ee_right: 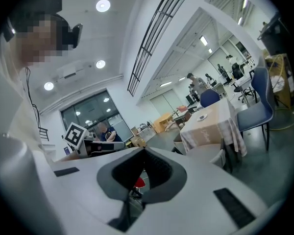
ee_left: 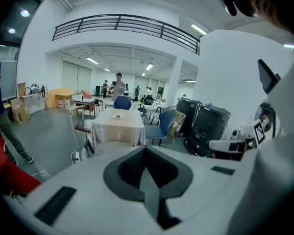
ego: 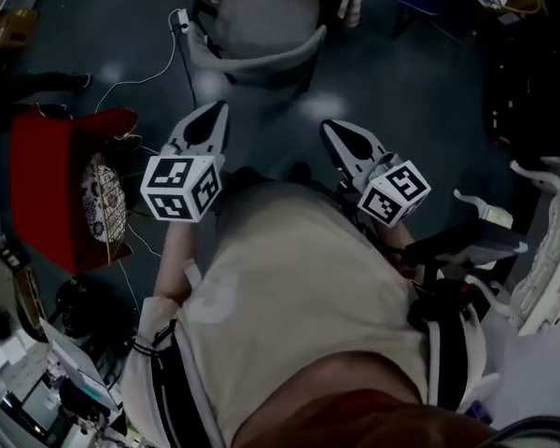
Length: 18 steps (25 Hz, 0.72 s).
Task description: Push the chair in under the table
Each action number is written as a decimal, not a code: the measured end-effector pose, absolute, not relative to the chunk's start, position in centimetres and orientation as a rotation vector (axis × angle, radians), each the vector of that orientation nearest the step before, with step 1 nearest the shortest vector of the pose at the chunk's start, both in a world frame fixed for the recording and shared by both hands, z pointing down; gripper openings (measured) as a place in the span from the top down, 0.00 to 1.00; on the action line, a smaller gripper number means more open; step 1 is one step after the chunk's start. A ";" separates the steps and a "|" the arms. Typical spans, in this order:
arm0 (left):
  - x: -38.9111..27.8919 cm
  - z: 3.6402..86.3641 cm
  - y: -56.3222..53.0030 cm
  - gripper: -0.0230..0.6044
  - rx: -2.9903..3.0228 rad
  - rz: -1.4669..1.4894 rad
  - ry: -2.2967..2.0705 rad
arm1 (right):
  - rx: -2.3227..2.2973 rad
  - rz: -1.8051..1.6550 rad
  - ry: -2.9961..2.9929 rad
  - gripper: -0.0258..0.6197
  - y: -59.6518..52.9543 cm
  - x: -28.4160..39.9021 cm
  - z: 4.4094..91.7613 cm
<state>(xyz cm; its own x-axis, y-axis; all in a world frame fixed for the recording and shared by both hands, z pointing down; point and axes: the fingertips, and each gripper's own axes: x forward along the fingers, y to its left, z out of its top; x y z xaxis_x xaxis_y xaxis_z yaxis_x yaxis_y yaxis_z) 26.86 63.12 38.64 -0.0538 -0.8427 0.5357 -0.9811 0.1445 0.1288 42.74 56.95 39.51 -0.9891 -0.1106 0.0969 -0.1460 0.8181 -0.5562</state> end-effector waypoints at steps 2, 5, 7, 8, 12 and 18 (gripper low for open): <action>27.0 39.1 63.0 0.95 1.750 0.398 -1.917 | 0.226 0.983 -2.920 0.94 56.9 42.9 39.9; 27.3 40.1 62.7 0.95 1.758 0.430 -1.878 | 0.260 1.077 -2.905 0.94 56.5 43.4 40.3; 27.4 40.5 62.3 0.95 1.744 0.418 -1.881 | 0.266 1.106 -2.899 0.94 55.5 43.4 40.3; 27.4 40.8 62.0 0.95 1.744 0.417 -1.876 | 0.278 1.123 -2.893 0.94 55.0 43.4 40.4; 27.4 42.9 57.6 0.95 1.857 0.463 -1.755 | 0.453 1.171 -2.862 0.94 52.4 43.7 41.5; 26.2 45.0 54.8 0.95 1.965 0.537 -1.626 | 0.653 1.191 -2.828 0.94 50.8 43.2 43.1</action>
<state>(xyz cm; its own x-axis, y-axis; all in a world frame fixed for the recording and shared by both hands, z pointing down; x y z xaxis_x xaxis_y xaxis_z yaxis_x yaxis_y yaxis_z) 26.23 54.82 44.99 0.1969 -0.7699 0.6070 -0.9800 -0.1362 0.1451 43.24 50.79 43.14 -0.9134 -0.3734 0.1621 -0.3768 0.6250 -0.6836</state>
